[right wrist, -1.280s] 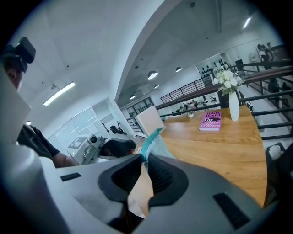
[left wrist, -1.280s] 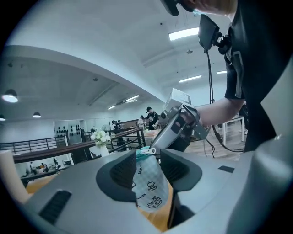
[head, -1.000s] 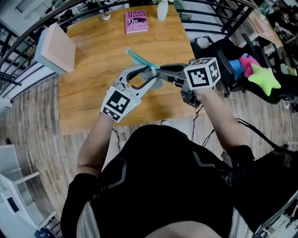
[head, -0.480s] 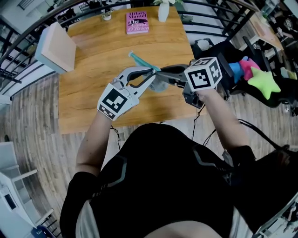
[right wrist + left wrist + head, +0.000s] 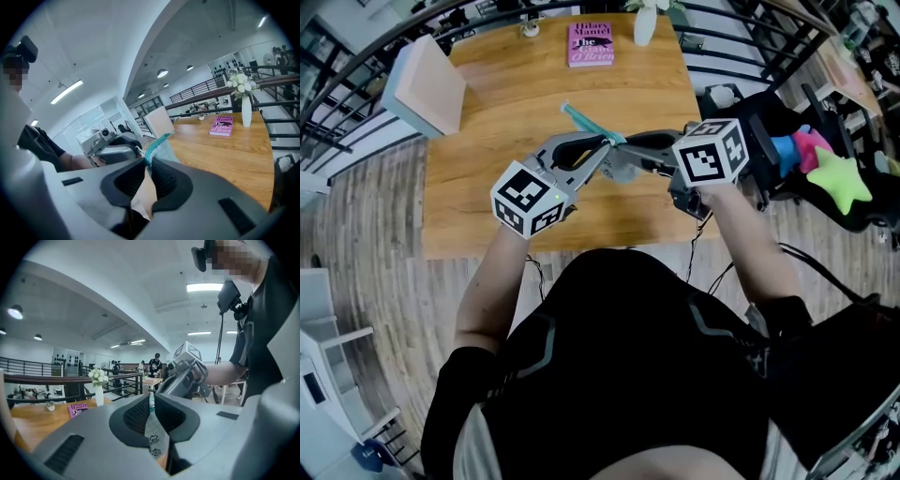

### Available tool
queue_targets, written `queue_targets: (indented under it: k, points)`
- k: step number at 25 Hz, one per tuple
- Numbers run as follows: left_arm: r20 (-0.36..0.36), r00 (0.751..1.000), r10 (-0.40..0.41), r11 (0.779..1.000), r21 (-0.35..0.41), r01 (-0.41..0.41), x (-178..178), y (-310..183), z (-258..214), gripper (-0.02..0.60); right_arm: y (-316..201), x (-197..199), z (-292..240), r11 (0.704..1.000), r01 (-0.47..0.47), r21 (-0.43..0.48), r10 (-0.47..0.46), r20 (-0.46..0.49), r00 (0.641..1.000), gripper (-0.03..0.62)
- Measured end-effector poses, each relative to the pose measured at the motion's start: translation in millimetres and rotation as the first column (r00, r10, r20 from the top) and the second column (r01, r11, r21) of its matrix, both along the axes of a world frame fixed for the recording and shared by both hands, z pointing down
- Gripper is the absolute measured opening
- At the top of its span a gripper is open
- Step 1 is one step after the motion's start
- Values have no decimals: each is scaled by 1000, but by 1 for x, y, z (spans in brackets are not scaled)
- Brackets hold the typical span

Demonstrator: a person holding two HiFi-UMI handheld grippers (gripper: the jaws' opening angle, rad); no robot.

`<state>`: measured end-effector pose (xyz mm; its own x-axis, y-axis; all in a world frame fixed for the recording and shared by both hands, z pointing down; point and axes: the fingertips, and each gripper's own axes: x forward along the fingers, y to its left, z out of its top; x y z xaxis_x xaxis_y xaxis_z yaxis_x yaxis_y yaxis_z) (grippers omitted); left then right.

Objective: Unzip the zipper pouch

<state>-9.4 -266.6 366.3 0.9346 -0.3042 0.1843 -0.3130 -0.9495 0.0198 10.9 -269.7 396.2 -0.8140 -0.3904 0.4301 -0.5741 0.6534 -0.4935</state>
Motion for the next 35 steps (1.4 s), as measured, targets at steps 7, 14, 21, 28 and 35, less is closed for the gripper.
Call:
queue_targets:
  k: [7, 14, 21, 28, 35]
  points:
    - [-14, 998, -60, 997, -54, 59, -6, -1, 4, 34, 2, -5, -2, 999, 32, 32, -31, -25, 999, 54]
    - [-26, 994, -109, 984, -144, 104, -10, -5, 4, 31, 5, -9, -2, 990, 95, 106, -85, -96, 992, 51]
    - [-28, 971, -236, 955, -193, 226, -42, -32, 1, 29, 12, -5, 1, 985, 124, 118, -110, -121, 987, 48]
    - [-7, 962, -273, 946, -183, 267, -51, -39, 4, 29, 10, -4, 3, 984, 143, 102, -133, -107, 985, 48]
    - [30, 955, -295, 944, -147, 296, -61, -39, 6, 29, 7, -1, 8, 985, 141, 95, -131, -107, 986, 48]
